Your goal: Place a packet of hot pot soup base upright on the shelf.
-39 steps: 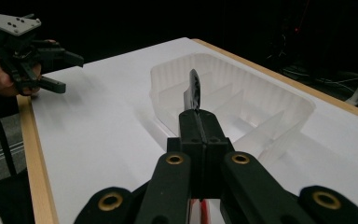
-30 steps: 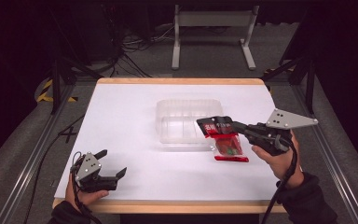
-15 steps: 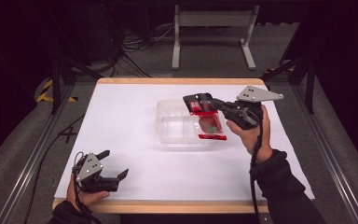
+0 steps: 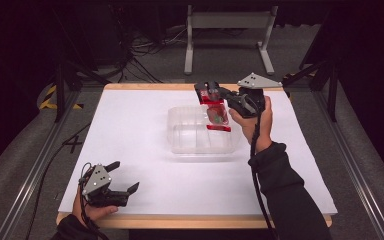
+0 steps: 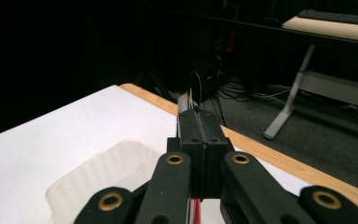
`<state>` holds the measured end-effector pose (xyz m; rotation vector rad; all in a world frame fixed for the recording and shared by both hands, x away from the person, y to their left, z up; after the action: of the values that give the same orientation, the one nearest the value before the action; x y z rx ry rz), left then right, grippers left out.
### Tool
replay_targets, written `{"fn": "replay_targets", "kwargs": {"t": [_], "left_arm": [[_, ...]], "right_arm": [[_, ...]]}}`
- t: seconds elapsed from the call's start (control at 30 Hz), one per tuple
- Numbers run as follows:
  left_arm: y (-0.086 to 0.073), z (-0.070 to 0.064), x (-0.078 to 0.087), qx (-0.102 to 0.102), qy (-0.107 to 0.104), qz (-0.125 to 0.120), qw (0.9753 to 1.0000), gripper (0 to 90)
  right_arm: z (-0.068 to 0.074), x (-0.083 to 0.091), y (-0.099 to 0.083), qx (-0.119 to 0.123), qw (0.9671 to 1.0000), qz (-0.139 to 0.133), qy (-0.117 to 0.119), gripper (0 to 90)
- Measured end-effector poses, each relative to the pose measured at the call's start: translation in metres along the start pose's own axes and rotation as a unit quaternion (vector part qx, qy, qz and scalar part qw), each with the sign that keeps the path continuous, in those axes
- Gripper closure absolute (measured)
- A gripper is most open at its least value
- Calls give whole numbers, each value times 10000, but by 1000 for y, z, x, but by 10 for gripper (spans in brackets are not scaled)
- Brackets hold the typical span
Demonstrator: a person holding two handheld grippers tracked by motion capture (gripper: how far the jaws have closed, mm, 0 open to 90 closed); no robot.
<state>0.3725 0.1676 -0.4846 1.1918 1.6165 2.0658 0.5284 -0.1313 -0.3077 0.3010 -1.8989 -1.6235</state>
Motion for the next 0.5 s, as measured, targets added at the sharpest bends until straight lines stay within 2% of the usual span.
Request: {"fn": "replay_targets", "kwargs": {"t": [0.03, 0.17, 0.23, 0.3, 0.5], "left_arm": [[0, 0, 0, -2, -1, 7, 10000, 64], [0, 0, 0, 4, -4, 6, 10000, 64], [0, -1, 0, 0, -14, -2, 10000, 64], [0, -1, 0, -8, -23, 7, 10000, 64], [0, -2, -1, -15, -49, 9, 10000, 63]], "right_arm": [[-2, -1, 0, -65, 10000, -20, -46, 900], [-10, -5, -1, -29, 9993, -26, -369, 900], [-15, -6, -3, -95, 9986, -46, -517, 900], [-18, -10, -6, -222, 9984, -31, -519, 900], [-17, -23, -16, -149, 9981, 109, -586, 900]]}}
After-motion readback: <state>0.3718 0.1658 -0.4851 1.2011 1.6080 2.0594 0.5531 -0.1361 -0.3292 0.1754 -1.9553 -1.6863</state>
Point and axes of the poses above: each handheld gripper's, and its own axes: x roughly backward along the jaws, y roughly out of its top, z roughly to its left, the point moved 10 cm from there along -x, roughly forward along the jaws, and after that the axes turned 1 degree about -y, right-handed, at the moved point
